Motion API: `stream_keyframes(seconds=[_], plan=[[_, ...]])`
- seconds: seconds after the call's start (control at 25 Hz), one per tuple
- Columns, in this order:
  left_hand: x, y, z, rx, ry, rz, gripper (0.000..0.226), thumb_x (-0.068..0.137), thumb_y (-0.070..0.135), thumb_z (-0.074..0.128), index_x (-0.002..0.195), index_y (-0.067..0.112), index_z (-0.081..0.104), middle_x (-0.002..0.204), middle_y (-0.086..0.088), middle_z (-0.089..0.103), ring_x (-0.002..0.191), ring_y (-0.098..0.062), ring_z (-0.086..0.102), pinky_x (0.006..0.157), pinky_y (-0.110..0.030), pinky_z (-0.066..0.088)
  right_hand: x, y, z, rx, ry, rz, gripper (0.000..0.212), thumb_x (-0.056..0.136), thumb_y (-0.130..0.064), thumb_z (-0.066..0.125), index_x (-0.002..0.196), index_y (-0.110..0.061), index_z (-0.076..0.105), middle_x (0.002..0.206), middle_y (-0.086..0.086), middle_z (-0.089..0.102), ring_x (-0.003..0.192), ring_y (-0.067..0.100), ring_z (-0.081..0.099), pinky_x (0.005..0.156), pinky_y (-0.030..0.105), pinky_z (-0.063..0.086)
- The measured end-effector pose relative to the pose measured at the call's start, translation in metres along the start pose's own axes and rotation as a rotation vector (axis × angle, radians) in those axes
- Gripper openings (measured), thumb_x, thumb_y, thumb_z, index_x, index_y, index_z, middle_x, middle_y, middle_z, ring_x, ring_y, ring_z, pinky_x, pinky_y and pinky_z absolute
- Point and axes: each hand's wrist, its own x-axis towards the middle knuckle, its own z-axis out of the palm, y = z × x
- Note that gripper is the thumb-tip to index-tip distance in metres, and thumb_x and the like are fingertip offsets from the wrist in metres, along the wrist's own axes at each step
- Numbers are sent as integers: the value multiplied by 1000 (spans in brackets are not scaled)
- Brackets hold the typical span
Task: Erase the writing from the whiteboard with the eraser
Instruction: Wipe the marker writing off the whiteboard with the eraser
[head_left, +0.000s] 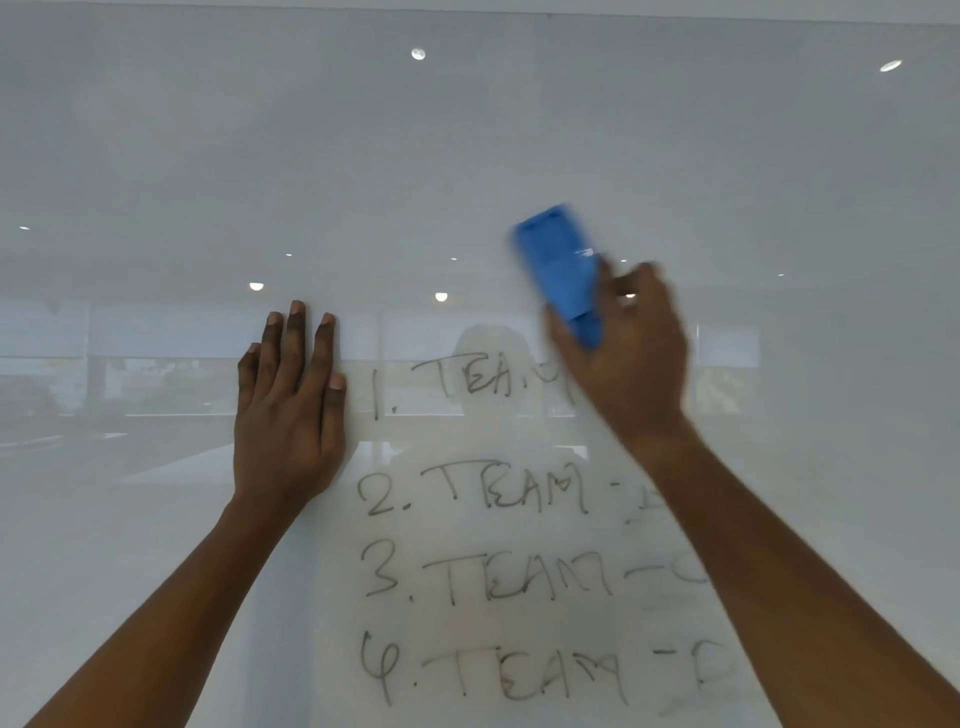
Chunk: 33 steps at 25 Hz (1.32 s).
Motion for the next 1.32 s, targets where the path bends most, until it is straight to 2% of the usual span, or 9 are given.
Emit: stream_keyframes(seconds=[0.12, 0.2, 0.36, 0.56, 0.76, 0.84, 1.04, 1.12, 1.32], plan=[[0, 3, 0, 12, -2, -17, 59, 111, 33, 25, 168, 18, 20, 176, -7, 11, 164, -26, 6, 132, -46, 9, 10, 47, -18, -36, 114, 592, 66, 90, -56, 60, 128, -3, 57, 111, 19, 53, 93, 33, 58, 72, 43, 57], [0, 6, 0, 25, 2, -25, 59, 111, 33, 25, 168, 18, 20, 176, -7, 11, 164, -25, 5, 132, -46, 9, 3, 38, -16, -50, 136, 724, 67, 90, -56, 61, 128, -1, 57, 111, 19, 53, 92, 31, 56, 71, 47, 57], [0, 3, 0, 4, 1, -13, 59, 111, 34, 24, 168, 19, 19, 177, -6, 11, 164, -24, 4, 132, -45, 9, -57, -36, -7, 70, 1, 152, 65, 92, -48, 70, 136, -1, 58, 98, 15, 55, 78, 17, 48, 59, 28, 43], [0, 0, 0, -13, 16, -2, 59, 111, 34, 25, 167, 18, 23, 176, -7, 14, 164, -25, 7, 132, -47, 12, -76, -22, -16, 40, -143, -395, 59, 95, -43, 68, 131, 2, 62, 92, 14, 57, 75, 24, 54, 59, 37, 51], [0, 3, -1, 1, 10, -15, 59, 111, 35, 25, 167, 18, 21, 176, -7, 13, 164, -25, 6, 132, -45, 10, -38, 32, -27, -24, 73, 490, 65, 93, -50, 69, 136, -3, 56, 102, 18, 53, 81, 25, 54, 61, 37, 53], [0, 5, 0, 11, 12, -22, 59, 111, 34, 25, 168, 18, 21, 176, -8, 12, 164, -25, 6, 132, -44, 8, -38, 17, -20, -28, 116, 600, 64, 92, -51, 68, 134, -3, 57, 102, 17, 53, 80, 23, 52, 62, 40, 56], [0, 2, -1, -6, 15, -10, 59, 111, 34, 26, 167, 18, 22, 176, -7, 13, 164, -25, 7, 132, -44, 9, -100, -62, -7, 116, -178, -282, 61, 95, -45, 66, 135, 0, 57, 95, 13, 57, 76, 23, 54, 60, 37, 51], [1, 1, -1, -10, 8, -7, 59, 111, 34, 26, 167, 18, 22, 176, -7, 13, 164, -25, 7, 132, -43, 8, -94, -47, -8, 73, -176, -381, 60, 95, -45, 64, 134, 0, 56, 94, 13, 58, 76, 23, 55, 60, 39, 52], [1, 4, -2, 8, 0, -30, 59, 111, 34, 25, 168, 19, 21, 176, -6, 12, 164, -24, 5, 132, -40, 4, -44, -5, -11, 6, 78, 513, 68, 94, -53, 65, 140, -4, 54, 103, 14, 53, 83, 24, 57, 62, 41, 59]])
